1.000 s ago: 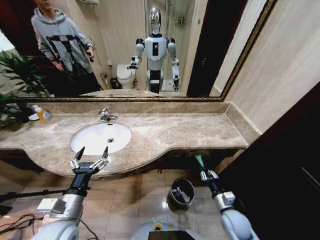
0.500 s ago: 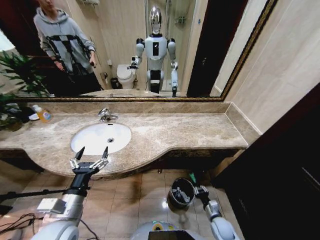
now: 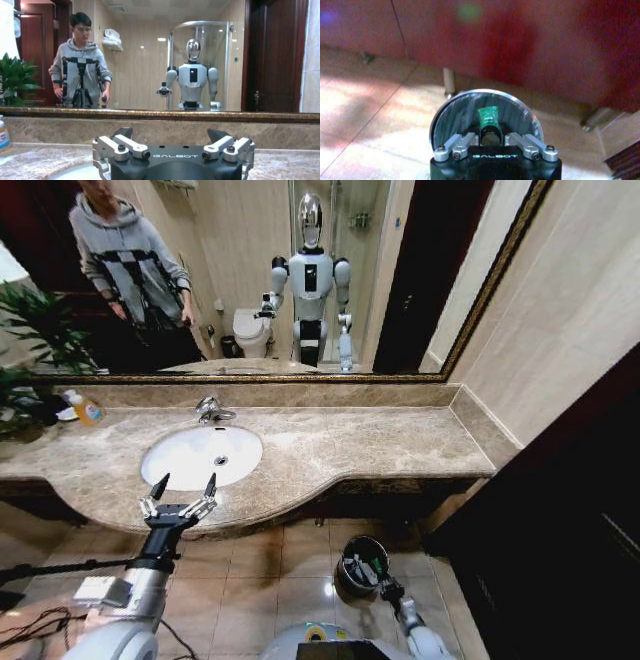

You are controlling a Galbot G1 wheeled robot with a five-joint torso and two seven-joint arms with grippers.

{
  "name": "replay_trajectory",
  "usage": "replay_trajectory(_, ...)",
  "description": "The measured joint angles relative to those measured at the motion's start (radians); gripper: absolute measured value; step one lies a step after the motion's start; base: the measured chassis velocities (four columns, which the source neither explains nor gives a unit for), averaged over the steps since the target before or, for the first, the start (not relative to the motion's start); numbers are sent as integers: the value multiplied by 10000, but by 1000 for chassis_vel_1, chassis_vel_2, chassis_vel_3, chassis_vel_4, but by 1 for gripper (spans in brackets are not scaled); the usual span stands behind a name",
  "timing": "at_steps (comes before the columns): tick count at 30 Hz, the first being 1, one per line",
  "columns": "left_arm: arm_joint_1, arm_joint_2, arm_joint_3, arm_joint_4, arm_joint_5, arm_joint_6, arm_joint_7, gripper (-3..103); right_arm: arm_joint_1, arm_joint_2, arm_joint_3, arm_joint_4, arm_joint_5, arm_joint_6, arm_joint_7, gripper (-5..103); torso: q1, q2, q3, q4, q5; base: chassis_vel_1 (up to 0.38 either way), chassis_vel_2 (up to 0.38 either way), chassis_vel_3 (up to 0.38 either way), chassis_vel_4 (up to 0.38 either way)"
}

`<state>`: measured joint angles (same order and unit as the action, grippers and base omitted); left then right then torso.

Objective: Pick up the trash from the sink and place it in the trash bin.

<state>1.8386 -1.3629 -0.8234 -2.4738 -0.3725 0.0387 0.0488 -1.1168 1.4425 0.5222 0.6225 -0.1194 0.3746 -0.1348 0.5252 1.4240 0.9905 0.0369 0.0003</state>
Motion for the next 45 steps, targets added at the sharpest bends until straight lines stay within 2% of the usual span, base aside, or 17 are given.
replay_trajectory(7,0,0,0,0,0,0,0,100,465,30,-11,-267,-135,-526,-121,21,-1,0,-1,0,-1,0,0,0,0)
replay_trajectory(8,0,0,0,0,0,0,0,100,516,8,-21,-267,-147,-589,-131,18,-1,0,-1,0,-4,0,0,0,0)
replay_trajectory(10,0,0,0,0,0,0,0,100,542,-12,-24,-268,-148,-615,-131,20,-1,0,-1,-1,-5,0,0,0,0)
replay_trajectory(12,0,0,0,0,0,0,0,100,562,-53,-33,-268,-143,-655,-129,31,-1,0,-1,0,-3,0,0,0,0)
replay_trajectory(13,0,0,0,0,0,0,0,100,562,-53,-33,-268,-143,-655,-129,31,-1,0,-1,0,-3,0,0,0,0)
replay_trajectory(16,0,0,0,0,0,0,0,100,530,-98,-26,-253,-97,-662,-119,47,-1,1,-1,-1,-3,0,0,0,0)
replay_trajectory(18,0,0,0,0,-1,1,0,100,513,-106,-23,-243,-86,-662,-118,47,-1,0,-1,-1,-3,0,0,0,0)
replay_trajectory(21,0,0,0,0,0,0,0,100,453,-109,-18,-157,-31,-653,-112,63,-1,1,-1,-1,-3,0,0,0,0)
replay_trajectory(22,0,0,0,0,0,0,0,100,453,-109,-18,-157,-31,-653,-112,63,-1,1,-1,-1,-3,0,0,0,0)
replay_trajectory(26,0,0,0,0,0,0,0,100,395,-83,6,-75,-23,-628,-96,85,-1,1,-1,-1,-3,0,0,0,0)
replay_trajectory(28,0,0,0,0,0,0,0,100,377,-77,8,-49,-21,-615,-96,85,-1,1,-2,-1,-3,0,0,0,0)
replay_trajectory(30,0,0,0,0,0,0,0,100,331,-78,10,-6,-20,-595,-96,95,-1,1,-1,-1,-3,0,0,0,0)
replay_trajectory(33,0,0,0,0,0,0,0,100,268,-83,22,86,99,-596,-60,100,-1,1,-1,-1,-2,0,0,0,0)
replay_trajectory(38,0,0,0,0,0,0,0,100,8,-175,-30,754,840,-636,241,100,-1,1,-2,0,-1,0,0,0,0)
replay_trajectory(45,0,0,0,0,0,0,0,100,-1217,-852,-39,3093,1621,-592,1133,100,-1,2,-2,-2,-1,0,0,0,0)
